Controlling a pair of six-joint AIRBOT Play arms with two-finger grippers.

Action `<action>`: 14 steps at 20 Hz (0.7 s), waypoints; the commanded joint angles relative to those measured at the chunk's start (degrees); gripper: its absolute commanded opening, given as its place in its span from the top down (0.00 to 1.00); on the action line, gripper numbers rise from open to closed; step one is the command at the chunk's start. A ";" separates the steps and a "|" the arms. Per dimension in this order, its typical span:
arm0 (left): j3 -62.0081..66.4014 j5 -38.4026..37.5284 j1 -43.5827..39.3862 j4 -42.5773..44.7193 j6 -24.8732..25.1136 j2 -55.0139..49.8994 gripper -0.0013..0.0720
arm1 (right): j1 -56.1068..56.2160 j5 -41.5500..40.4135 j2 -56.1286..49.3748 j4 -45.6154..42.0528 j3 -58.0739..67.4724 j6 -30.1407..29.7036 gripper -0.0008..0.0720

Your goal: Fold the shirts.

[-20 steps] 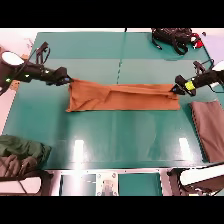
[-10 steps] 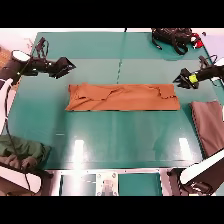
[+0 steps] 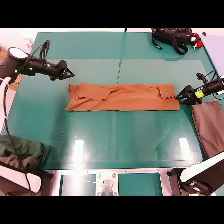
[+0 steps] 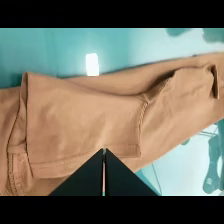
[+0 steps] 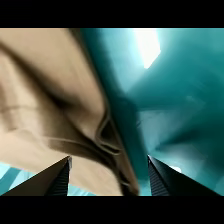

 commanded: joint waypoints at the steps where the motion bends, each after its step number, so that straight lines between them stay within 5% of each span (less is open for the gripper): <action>1: 0.09 -1.97 0.02 -0.04 -0.13 -0.04 0.95 | 0.02 -4.46 -1.14 0.52 -2.23 -3.28 0.24; 12: 0.09 -1.36 0.02 -0.07 -0.22 -0.04 0.95 | 3.39 -11.39 -3.26 3.23 -2.10 -4.50 0.26; 14: 0.09 -1.36 0.02 -0.15 -0.22 -0.04 0.95 | 4.00 -11.30 -3.63 3.23 -2.10 -4.50 0.73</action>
